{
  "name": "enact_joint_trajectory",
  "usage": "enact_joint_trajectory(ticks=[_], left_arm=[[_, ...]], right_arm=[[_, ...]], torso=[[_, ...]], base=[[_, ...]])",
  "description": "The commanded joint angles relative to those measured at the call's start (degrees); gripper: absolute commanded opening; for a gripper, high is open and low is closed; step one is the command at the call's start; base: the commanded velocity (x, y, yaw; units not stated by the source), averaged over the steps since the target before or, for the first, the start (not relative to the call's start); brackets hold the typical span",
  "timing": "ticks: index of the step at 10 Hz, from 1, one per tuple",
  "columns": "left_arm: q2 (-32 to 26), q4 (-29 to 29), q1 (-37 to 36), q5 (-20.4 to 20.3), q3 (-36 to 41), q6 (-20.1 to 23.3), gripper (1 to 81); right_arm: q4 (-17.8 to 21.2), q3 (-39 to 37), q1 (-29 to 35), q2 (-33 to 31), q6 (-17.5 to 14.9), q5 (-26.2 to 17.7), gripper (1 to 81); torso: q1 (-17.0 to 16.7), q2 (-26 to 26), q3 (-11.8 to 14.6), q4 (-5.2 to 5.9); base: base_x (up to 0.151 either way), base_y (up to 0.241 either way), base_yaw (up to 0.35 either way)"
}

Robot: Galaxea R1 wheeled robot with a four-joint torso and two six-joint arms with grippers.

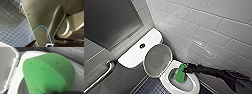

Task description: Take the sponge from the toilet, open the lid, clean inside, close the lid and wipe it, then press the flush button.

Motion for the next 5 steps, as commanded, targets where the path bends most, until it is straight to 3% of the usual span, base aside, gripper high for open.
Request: enact_joint_trajectory(ticks=[1,5], left_arm=[[-0.4,0.46,1.92,4.99,-1.0,0.18,81.1],[0.21,0.46,1.84,4.99,-1.27,0.18,81.1]], right_arm=[[0.18,1.73,10.59,1.79,0.35,-1.81,1.0],[0.09,0.95,11.47,2.14,0.35,-3.34,1.0]], torso=[[0.0,0.0,0.0,0.0],[0.0,0.02,-0.06,0.0]], base=[[0.0,0.0,0.0],[0.0,0.0,0.0]])
